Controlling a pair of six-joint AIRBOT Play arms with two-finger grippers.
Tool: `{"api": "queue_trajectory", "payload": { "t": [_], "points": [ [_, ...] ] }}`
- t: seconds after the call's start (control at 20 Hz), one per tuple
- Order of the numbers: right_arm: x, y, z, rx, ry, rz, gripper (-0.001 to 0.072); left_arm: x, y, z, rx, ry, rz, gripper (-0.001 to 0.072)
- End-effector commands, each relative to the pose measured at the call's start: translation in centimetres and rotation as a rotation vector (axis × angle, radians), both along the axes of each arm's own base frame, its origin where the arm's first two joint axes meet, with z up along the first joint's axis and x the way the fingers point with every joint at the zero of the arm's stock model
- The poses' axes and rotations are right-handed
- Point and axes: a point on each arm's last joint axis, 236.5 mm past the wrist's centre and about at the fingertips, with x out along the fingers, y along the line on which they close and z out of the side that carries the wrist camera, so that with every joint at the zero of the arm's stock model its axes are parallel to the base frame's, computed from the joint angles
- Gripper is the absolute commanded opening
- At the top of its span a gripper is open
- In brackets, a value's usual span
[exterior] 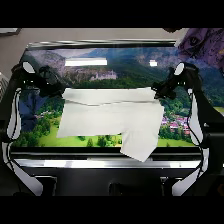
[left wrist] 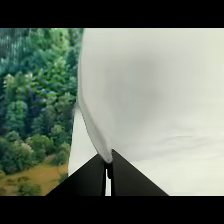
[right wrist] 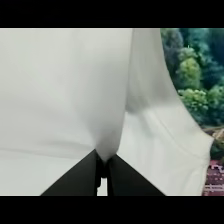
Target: Fold the clothes and pants, and hang the long-sleeved shirts on hangers.
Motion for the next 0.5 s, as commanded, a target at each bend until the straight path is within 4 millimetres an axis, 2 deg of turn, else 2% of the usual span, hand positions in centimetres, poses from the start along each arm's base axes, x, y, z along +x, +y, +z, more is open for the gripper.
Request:
{"api": "queue_trajectory", "payload": {
  "t": [0.0,0.1,0.45],
  "points": [
    [-1.1,-0.4,-0.8,-0.017,0.055,0.011,0.0034,-2.8,1.1,-0.5,0.08,0.128,-0.001,0.0015],
    [-1.5,-0.4,-1.4,-0.016,0.083,0.015,0.0035,-3.5,0.9,-1.0,0.091,0.162,-0.016,0.0015],
    [-1.6,-0.3,-3.4,-0.014,0.113,0.022,0.0038,-3.8,-0.5,-4.0,0.09,0.217,-0.044,0.0032]
  ]
}}
